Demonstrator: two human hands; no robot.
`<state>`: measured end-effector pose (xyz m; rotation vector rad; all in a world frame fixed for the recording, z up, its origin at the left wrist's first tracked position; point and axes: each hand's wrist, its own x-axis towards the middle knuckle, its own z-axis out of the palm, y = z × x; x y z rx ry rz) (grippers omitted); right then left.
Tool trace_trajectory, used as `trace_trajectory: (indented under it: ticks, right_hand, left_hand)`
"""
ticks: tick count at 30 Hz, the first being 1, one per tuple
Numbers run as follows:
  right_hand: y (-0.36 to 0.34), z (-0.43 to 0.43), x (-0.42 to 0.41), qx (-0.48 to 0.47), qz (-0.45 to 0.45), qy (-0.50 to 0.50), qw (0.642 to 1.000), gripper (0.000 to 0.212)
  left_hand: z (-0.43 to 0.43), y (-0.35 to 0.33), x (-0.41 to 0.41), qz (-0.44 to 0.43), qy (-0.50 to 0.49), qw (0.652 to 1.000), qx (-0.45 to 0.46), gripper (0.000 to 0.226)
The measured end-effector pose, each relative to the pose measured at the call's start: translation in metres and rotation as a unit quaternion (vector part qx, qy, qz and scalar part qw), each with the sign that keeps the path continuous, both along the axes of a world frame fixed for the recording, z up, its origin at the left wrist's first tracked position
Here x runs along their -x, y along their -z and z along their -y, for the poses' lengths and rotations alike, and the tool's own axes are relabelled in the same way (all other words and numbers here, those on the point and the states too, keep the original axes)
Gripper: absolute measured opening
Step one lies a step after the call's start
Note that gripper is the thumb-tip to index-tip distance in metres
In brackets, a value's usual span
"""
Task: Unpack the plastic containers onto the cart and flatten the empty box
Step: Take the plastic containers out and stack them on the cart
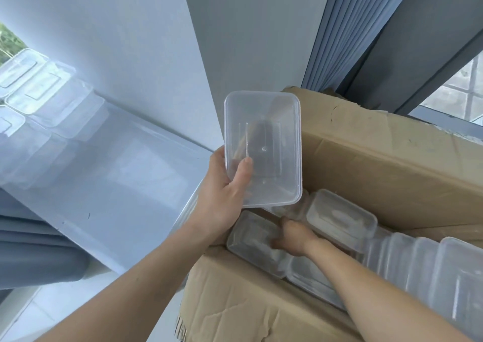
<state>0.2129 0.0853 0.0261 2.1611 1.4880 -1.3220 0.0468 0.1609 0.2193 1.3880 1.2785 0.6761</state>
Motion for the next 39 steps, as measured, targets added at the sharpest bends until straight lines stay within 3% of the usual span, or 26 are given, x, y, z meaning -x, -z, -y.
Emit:
trace_trajectory:
  ticks: [6, 10, 14, 17, 19, 24, 28, 32, 39]
  right_hand:
    - [-0.012, 0.0, 0.0, -0.019, -0.038, -0.003, 0.999, 0.03]
    - [-0.02, 0.007, -0.002, -0.036, -0.074, 0.041, 0.996, 0.035]
    - [-0.042, 0.016, -0.014, -0.082, -0.123, 0.161, 0.976, 0.03]
    - [-0.072, 0.024, -0.025, -0.11, -0.148, 0.248, 0.951, 0.052]
    - [-0.091, 0.032, -0.036, -0.137, -0.156, 0.279, 0.938, 0.062]
    - [-0.141, 0.057, -0.051, -0.22, -0.176, 0.335, 0.899, 0.046]
    - [-0.17, 0.073, -0.047, -0.285, -0.17, 0.345, 0.878, 0.069]
    - [-0.198, 0.089, -0.023, -0.366, -0.187, 0.356, 0.839, 0.041]
    - [-0.239, 0.104, 0.051, -0.424, -0.222, 0.336, 0.811, 0.033]
  left_hand:
    - [-0.004, 0.001, -0.004, 0.004, 0.014, 1.0, -0.009, 0.009]
    - [-0.002, 0.002, -0.005, -0.008, 0.017, 1.0, -0.019, 0.015]
    - [0.001, 0.0, -0.008, -0.039, 0.03, 0.998, -0.035, 0.038]
    - [0.007, -0.002, -0.008, -0.05, 0.032, 0.998, -0.035, 0.046]
    - [0.013, -0.006, -0.008, -0.052, 0.033, 0.998, -0.034, 0.047]
    - [0.032, -0.018, -0.003, -0.032, 0.016, 0.999, -0.032, 0.04]
    - [0.049, -0.025, 0.013, -0.007, -0.002, 0.999, -0.031, 0.036]
    - [0.063, -0.027, 0.044, 0.01, -0.047, 0.999, -0.009, 0.039]
    - [0.075, -0.039, 0.122, 0.042, -0.095, 0.995, 0.011, 0.033]
